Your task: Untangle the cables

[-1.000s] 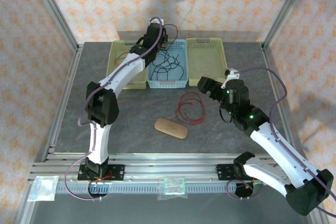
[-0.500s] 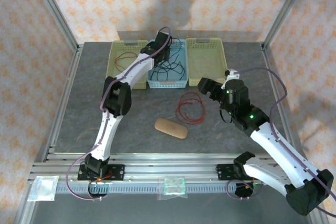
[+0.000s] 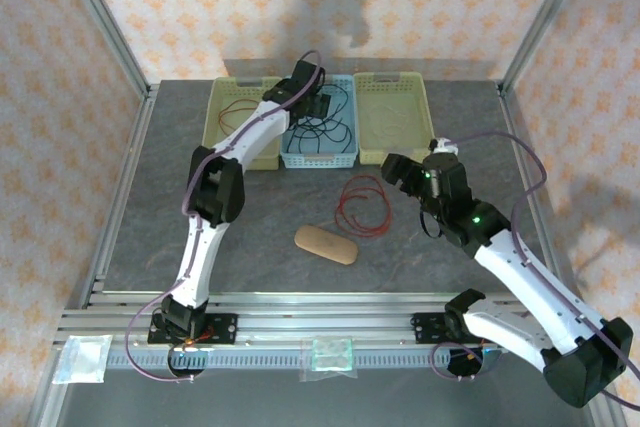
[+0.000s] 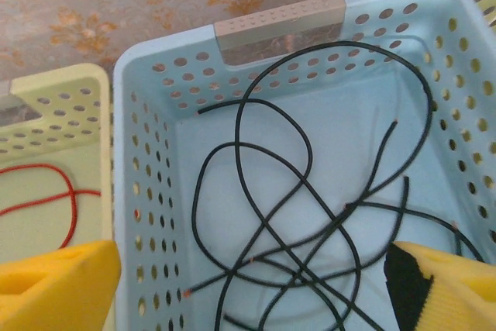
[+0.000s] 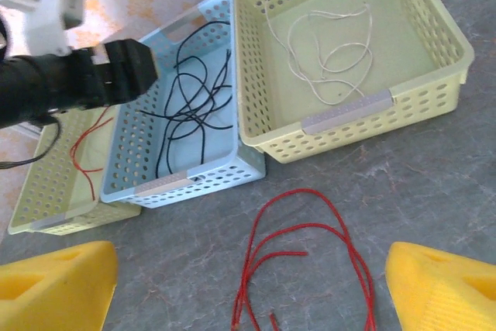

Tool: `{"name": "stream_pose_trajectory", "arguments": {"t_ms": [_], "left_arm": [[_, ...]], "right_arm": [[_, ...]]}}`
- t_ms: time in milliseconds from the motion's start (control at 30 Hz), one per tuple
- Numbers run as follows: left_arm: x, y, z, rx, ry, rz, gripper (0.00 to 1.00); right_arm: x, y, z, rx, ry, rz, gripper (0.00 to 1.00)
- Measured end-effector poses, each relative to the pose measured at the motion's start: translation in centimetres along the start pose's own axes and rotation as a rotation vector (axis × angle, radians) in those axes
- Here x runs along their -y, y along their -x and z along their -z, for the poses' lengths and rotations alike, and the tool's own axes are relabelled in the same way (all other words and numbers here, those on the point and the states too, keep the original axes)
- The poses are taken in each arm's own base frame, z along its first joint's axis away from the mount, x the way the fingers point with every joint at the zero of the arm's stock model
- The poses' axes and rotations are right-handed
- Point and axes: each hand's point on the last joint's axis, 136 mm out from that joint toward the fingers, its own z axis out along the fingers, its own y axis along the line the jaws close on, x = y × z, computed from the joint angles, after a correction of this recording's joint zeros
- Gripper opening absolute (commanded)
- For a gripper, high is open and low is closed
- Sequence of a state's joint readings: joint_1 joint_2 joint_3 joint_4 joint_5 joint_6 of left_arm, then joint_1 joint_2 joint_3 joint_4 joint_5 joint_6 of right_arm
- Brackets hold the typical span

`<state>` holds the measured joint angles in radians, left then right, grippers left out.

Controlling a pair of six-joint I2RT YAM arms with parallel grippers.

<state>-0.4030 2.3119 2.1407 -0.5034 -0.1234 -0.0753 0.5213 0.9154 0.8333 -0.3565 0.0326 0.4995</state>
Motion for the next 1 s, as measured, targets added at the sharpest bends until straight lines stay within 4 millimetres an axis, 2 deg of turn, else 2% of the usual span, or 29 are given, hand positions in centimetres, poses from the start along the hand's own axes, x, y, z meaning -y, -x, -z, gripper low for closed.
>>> {"name": "stream_pose_trajectory", "arguments": {"t_ms": [200, 267, 400, 500, 600, 767, 900, 1000], "left_arm": [[-0.6, 2.2, 5.9, 0.068, -0.058, 0.083, 0.99], [-1.3, 2.3, 8.6, 0.094, -0.069, 0.118, 0.99], [-1.8, 2.0, 13.7, 0.158, -0.103, 0.172, 0.99], [-0.9, 0.0, 16.9, 0.185, -0.149, 0.186, 0.99], [1.0, -3.1, 18.7, 0.172, -0.201, 0.179, 0.99], [4.2, -9.7, 19.2, 0.080, -0.293, 0.191, 0.99], [6.1, -13.4, 19.0, 0.021, -0.338, 0.226, 0.98], [8.3, -15.7, 19.4, -0.008, -0.389, 0.249, 0.98]], "right_arm": [[0.9, -1.0, -0.9, -0.049, -0.059, 0.007, 0.75], [1.1, -1.7, -1.6, -0.092, -0.085, 0.015, 0.69], [1.3, -3.5, -3.1, -0.194, -0.122, 0.041, 0.62], [1.8, -5.0, -4.0, -0.269, -0.158, 0.054, 0.57], [2.8, -6.4, -4.8, -0.326, -0.207, 0.068, 0.52], [5.4, -9.2, -6.5, -0.463, -0.296, 0.084, 0.47], [6.9, -10.8, -7.3, -0.544, -0.336, 0.103, 0.42], [7.5, -11.8, -7.8, -0.588, -0.350, 0.124, 0.38]]}}
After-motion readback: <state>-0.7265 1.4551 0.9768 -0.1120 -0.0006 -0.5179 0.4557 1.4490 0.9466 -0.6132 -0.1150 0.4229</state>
